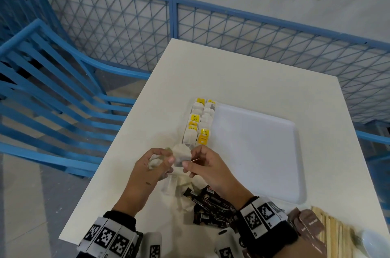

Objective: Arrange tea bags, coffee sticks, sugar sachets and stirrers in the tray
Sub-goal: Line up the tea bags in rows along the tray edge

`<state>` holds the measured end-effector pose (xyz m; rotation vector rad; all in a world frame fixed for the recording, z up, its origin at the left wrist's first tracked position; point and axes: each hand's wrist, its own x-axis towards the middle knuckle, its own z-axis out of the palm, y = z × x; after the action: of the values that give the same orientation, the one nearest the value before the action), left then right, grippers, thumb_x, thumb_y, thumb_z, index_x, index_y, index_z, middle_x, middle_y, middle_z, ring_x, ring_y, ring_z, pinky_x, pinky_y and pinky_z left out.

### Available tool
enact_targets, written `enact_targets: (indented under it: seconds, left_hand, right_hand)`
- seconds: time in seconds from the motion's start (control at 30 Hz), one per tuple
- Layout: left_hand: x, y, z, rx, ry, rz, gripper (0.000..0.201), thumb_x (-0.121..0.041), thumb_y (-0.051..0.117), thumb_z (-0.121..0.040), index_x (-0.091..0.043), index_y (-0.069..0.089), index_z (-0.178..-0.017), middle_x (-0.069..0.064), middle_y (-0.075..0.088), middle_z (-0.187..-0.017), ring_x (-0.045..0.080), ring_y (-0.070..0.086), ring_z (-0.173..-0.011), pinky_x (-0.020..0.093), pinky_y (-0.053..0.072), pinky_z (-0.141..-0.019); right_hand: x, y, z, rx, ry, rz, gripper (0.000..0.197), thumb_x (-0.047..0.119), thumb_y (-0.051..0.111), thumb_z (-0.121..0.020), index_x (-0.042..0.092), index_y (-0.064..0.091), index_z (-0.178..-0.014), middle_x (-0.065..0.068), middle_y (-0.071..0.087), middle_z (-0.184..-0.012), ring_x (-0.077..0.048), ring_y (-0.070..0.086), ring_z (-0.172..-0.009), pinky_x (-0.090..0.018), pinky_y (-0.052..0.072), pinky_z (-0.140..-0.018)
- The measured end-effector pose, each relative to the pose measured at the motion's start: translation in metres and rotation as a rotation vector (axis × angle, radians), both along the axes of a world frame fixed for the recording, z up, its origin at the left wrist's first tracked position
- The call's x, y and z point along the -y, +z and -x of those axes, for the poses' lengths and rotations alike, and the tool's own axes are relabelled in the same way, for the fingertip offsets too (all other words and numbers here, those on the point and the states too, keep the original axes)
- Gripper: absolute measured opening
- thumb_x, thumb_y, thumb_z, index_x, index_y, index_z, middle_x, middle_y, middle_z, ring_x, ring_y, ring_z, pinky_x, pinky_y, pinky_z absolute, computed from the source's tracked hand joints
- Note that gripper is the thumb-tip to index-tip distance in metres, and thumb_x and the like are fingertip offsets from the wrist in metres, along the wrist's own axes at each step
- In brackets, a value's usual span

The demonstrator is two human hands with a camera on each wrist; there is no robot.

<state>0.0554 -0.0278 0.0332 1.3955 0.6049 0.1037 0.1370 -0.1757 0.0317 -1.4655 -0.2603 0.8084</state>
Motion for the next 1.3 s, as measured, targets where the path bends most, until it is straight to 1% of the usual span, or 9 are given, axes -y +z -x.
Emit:
enact_targets:
  seconds: [0.23,0.37,0.53,0.63,0.77,0.87,0.97,1.17,1.3]
  left_hand:
    - [0.003,0.006,0.001,-0.035,-0.047,0.012,0.044,-0.041,0.064,-0.069,-0.005,0.066,-0.095,0.003,0.065,-0.081,0.006,0.062,-0.062,0.017,0.05,-0.062]
    - [0.006,0.008,-0.003,-0.061,-0.034,0.02,0.05,-0.049,0.063,-0.068,-0.005,0.066,-0.092,0.003,0.068,-0.089,0.007,0.062,-0.061,0.024,0.047,-0.067]
    - [0.009,0.009,-0.007,-0.123,-0.036,0.054,0.061,-0.06,0.071,-0.066,-0.002,0.063,-0.084,-0.003,0.068,-0.076,0.006,0.061,-0.058,0.024,0.043,-0.065]
    - [0.009,0.009,-0.009,-0.142,-0.057,0.065,0.036,-0.044,0.074,-0.071,-0.01,0.06,-0.072,-0.001,0.061,-0.07,0.008,0.06,-0.058,0.025,0.041,-0.065]
    - [0.003,0.006,-0.006,-0.149,-0.099,-0.034,0.018,-0.019,0.067,-0.084,-0.012,0.061,-0.068,0.0,0.057,-0.064,0.007,0.058,-0.057,0.025,0.042,-0.064]
    - [-0.005,0.004,-0.002,-0.157,-0.159,-0.193,0.027,-0.036,0.067,-0.07,-0.009,0.062,-0.071,-0.003,0.057,-0.057,0.01,0.054,-0.06,0.025,0.043,-0.063]
    - [-0.011,0.005,0.001,-0.166,-0.244,-0.354,0.023,-0.03,0.071,-0.079,-0.012,0.061,-0.071,-0.002,0.057,-0.063,0.009,0.05,-0.061,0.016,0.041,-0.059]
    - [-0.015,0.006,0.002,-0.162,-0.353,-0.401,0.012,-0.017,0.071,-0.08,-0.018,0.062,-0.073,-0.006,0.061,-0.067,-0.006,0.055,-0.059,0.006,0.04,-0.056]
    - [-0.015,0.004,0.004,-0.174,-0.296,-0.348,0.011,-0.016,0.07,-0.082,-0.018,0.063,-0.073,-0.005,0.064,-0.073,-0.008,0.061,-0.073,0.004,0.042,-0.059]
  right_hand:
    - [-0.001,-0.009,0.007,0.366,-0.103,0.122,0.024,0.002,0.069,-0.078,0.023,0.057,-0.08,0.006,0.06,-0.083,-0.005,0.059,-0.073,-0.015,0.049,-0.067]
    - [-0.003,-0.012,0.01,0.734,-0.21,0.173,0.01,0.002,0.062,-0.072,0.006,0.062,-0.082,-0.002,0.053,-0.085,-0.009,0.054,-0.075,-0.008,0.047,-0.065]
    - [-0.004,-0.016,0.012,0.891,-0.168,0.218,0.009,0.007,0.055,-0.073,0.006,0.059,-0.081,0.004,0.045,-0.084,0.0,0.045,-0.071,-0.003,0.041,-0.069]
    - [-0.003,-0.02,0.012,0.903,-0.097,0.242,0.011,-0.001,0.059,-0.073,0.006,0.058,-0.082,0.008,0.043,-0.086,0.011,0.044,-0.074,-0.002,0.039,-0.071]
    - [0.004,-0.018,0.014,0.869,-0.028,0.221,0.011,0.015,0.06,-0.077,0.011,0.058,-0.088,0.009,0.046,-0.088,0.006,0.045,-0.079,-0.005,0.038,-0.073]
    - [0.014,-0.014,0.01,0.761,0.036,0.188,0.034,0.019,0.056,-0.081,0.017,0.054,-0.116,0.007,0.049,-0.108,-0.001,0.045,-0.1,-0.008,0.036,-0.085]
    - [0.016,-0.012,0.0,0.641,0.231,0.284,0.044,0.024,0.05,-0.092,0.025,0.042,-0.135,0.011,0.043,-0.131,0.0,0.036,-0.118,-0.007,0.033,-0.093]
    - [0.009,-0.015,-0.009,0.519,0.346,0.308,0.023,0.022,0.066,-0.085,0.022,0.065,-0.108,0.01,0.056,-0.105,0.002,0.054,-0.092,-0.01,0.043,-0.074]
    - [0.005,-0.019,-0.011,0.383,0.306,0.311,0.017,0.019,0.071,-0.081,0.032,0.06,-0.079,0.013,0.061,-0.082,0.002,0.057,-0.073,-0.01,0.043,-0.068]
